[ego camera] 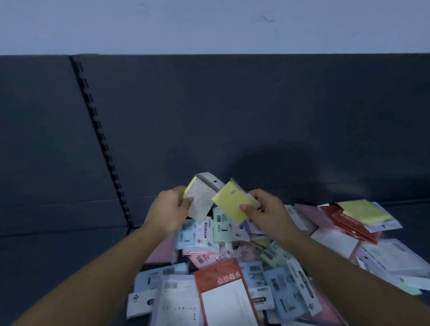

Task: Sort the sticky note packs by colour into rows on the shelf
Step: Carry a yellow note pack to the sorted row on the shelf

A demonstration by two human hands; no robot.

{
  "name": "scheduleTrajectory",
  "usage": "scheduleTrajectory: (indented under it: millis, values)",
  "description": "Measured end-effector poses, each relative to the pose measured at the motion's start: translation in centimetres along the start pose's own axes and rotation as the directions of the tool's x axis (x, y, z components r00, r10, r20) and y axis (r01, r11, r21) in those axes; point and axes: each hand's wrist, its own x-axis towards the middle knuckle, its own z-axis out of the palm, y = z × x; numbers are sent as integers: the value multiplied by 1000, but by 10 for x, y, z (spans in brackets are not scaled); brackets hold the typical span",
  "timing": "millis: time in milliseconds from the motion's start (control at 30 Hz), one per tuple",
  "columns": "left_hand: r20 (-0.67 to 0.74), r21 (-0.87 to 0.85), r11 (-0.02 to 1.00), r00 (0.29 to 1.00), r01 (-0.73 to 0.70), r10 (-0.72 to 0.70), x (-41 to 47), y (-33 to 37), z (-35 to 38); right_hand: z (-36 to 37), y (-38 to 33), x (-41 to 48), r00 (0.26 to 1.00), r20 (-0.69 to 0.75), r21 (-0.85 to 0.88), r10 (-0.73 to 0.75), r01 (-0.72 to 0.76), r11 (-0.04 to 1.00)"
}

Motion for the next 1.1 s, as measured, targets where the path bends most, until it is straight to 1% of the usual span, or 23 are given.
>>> scheduleTrajectory:
  millis: [33,100,167,200,333,467,567,667,767,833,1033,1100]
  values:
    - [-10,-137,989,998,63,-65,-5,-5,-9,11,-6,3,1000,15,22,0,0,1000]
    - [-43,-323,934,983,153,-176,-16,-19,-27,38,-19,5,999,49,67,9,-13,998]
    - [-94,-437,875,958,206,-272,-32,-37,-47,70,-33,4,994,105,59,1,-8,998]
    - [-125,-465,857,943,220,-310,-41,-48,-59,87,-40,3,990,141,50,-11,4,999]
    - [-227,-471,830,868,299,-442,-91,-103,-116,159,-80,-3,960,280,15,-27,24,1000]
    - [-302,-458,787,760,414,-575,-158,-174,-189,244,-137,-14,916,395,22,-68,64,998]
    - [-364,-436,762,680,479,-636,-215,-231,-242,319,-182,-32,883,461,40,-87,77,996]
    - [-396,-434,728,613,530,-683,-269,-285,-282,394,-226,-58,832,539,34,-131,134,990]
    - [-408,-477,697,568,535,-715,-309,-326,-307,454,-260,-80,775,611,34,-158,174,984]
    - [-419,-494,686,545,534,-726,-326,-339,-322,484,-274,-86,758,636,27,-145,165,986]
    - [-427,-537,646,486,542,-763,-337,-378,-357,543,-288,-70,752,653,12,-88,106,994]
    - [-437,-514,654,486,555,-757,-328,-395,-367,562,-291,-56,757,649,15,-77,88,996]
